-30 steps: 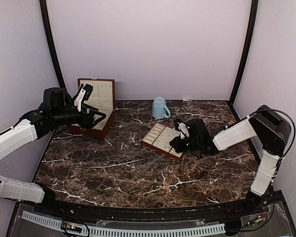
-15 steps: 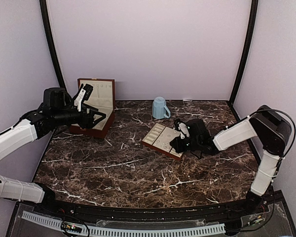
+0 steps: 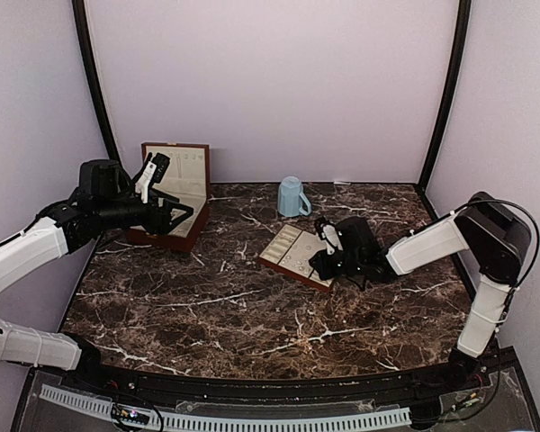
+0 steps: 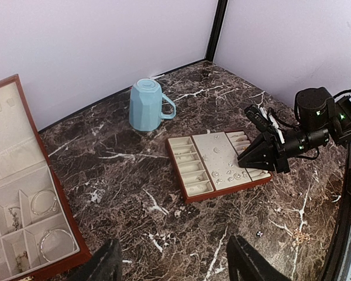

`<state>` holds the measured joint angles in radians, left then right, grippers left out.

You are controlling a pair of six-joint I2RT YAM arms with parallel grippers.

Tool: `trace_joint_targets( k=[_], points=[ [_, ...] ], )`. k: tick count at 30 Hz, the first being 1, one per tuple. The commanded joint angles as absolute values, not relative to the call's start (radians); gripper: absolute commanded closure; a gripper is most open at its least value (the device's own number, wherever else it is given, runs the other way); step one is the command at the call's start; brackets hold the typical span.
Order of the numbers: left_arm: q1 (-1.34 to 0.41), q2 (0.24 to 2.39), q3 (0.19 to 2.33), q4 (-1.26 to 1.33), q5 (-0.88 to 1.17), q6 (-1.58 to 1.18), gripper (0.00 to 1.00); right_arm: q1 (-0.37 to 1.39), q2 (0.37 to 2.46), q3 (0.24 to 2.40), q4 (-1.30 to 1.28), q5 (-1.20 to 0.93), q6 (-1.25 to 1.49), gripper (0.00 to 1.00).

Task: Organize the mixed jewelry
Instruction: Insert the earring at the center of the board.

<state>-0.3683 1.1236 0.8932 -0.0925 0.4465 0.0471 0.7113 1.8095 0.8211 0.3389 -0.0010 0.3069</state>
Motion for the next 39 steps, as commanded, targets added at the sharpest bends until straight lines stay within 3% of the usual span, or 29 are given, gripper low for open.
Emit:
trace_joint_targets(
  k=[1, 7, 19, 23, 39],
  points=[
    [-0.365, 1.108, 0.882, -0.084, 0.444, 0.045, 0.36, 0.725, 1.848, 0.823, 0.244, 0.056, 0.296, 0.86],
    [-0.364, 1.107, 0.881, -0.084, 0.441, 0.045, 0.36, 0.727, 1.808, 0.835, 0.225, 0.065, 0.307, 0.81],
    [-0.364, 1.102, 0.882, -0.086, 0.444, 0.044, 0.36, 0.726, 1.707, 0.879, 0.174, 0.085, 0.324, 0.58],
    [-0.365, 1.098, 0.882, -0.087, 0.44, 0.045, 0.36, 0.726, 1.695, 0.897, 0.169, 0.071, 0.325, 0.56],
    [-0.365, 1.091, 0.882, -0.089, 0.434, 0.049, 0.36, 0.727, 1.794, 0.963, 0.12, 0.06, 0.335, 0.94]
  ],
)
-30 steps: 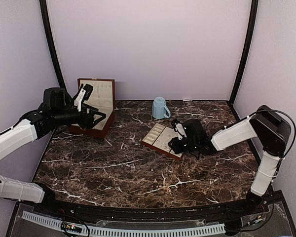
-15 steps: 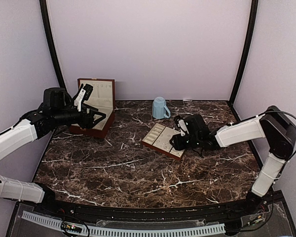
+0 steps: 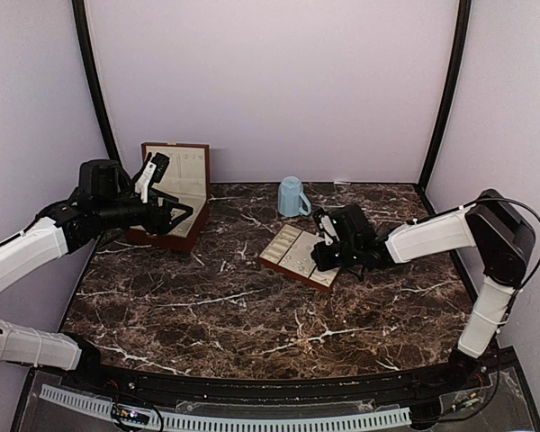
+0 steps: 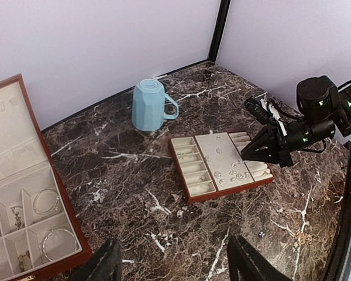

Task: Organize the mixed jewelry
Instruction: Adjust the earring at the center of the board.

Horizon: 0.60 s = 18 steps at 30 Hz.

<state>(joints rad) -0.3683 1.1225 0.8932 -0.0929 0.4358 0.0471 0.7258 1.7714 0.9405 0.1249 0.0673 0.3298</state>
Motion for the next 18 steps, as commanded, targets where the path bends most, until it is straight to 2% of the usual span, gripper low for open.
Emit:
trace_joint_targets(
  k=[1, 18],
  points=[
    [-0.365, 1.091, 0.882, -0.089, 0.434, 0.049, 0.36, 0.727, 1.797, 0.961, 0.12, 0.059, 0.336, 0.95],
    [-0.365, 1.093, 0.883, -0.092, 0.433, 0.049, 0.36, 0.727, 1.822, 0.967, 0.127, 0.044, 0.333, 0.97]
  ],
)
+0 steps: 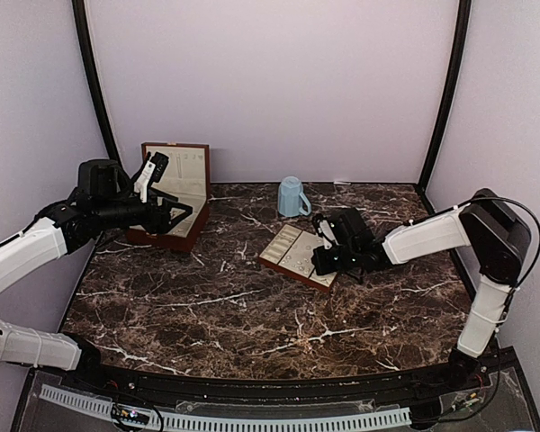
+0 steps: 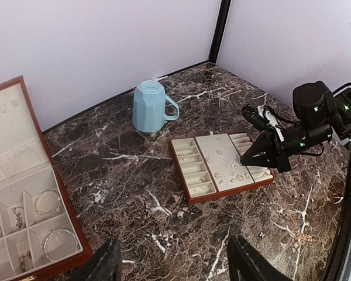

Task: Organize the mixed jewelry
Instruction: Adjust the earring at the center of the board.

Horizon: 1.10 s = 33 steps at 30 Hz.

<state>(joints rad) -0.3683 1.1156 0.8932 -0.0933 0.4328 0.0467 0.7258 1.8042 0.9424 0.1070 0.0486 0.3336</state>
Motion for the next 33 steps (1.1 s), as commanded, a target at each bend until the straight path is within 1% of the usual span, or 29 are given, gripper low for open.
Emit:
trace_joint_targets(
  k=[1, 22, 26, 33],
  points=[
    [-0.365, 1.093, 0.883, -0.092, 0.433, 0.049, 0.36, 0.727, 1.824, 0.968, 0.127, 0.044, 0.333, 0.97],
    [-0.365, 1.093, 0.882, -0.092, 0.427, 0.049, 0.36, 0.727, 1.826, 0.961, 0.127, 0.052, 0.334, 0.97],
    [-0.364, 1.089, 0.881, -0.091, 0.415, 0.048, 0.36, 0.727, 1.792, 0.967, 0.118, 0.052, 0.343, 0.9],
    [-0.365, 1.072, 0.875, -0.089, 0.373, 0.053, 0.36, 0.727, 1.693, 0.971, 0.082, 0.064, 0.341, 0.72]
  ],
)
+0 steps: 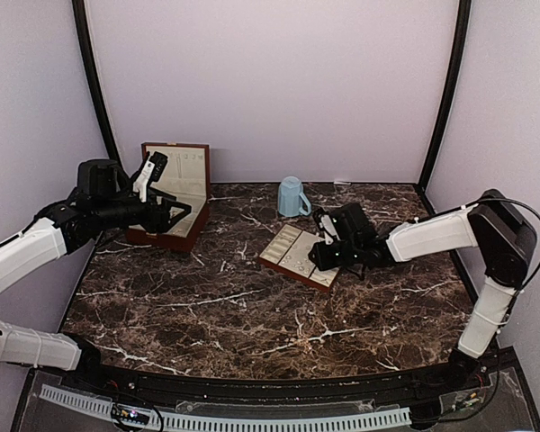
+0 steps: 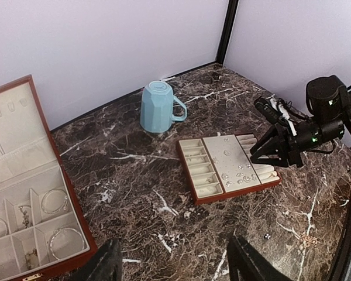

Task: Organize the mixed jewelry
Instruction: Adjust the earring at the center of the board, then pick up the earring from the center of the board.

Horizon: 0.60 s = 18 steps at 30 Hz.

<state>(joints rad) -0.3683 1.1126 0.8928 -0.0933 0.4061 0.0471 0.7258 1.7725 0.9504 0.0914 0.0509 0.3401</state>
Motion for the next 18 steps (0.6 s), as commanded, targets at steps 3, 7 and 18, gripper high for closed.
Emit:
trace_joint_targets(
  k=[3, 7, 18],
  points=[
    [-0.365, 1.055, 0.87, -0.082, 0.345, 0.055, 0.36, 0.729, 1.649, 0.971, 0.052, 0.056, 0.349, 0.69],
    [-0.365, 1.021, 0.847, -0.057, 0.327, 0.048, 0.36, 0.756, 1.593, 0.964, 0.014, 0.07, 0.369, 0.67],
    [-0.365, 1.008, 0.842, -0.053, 0.314, 0.045, 0.36, 0.917, 1.505, 0.98, -0.101, 0.161, 0.494, 0.67]
  ],
)
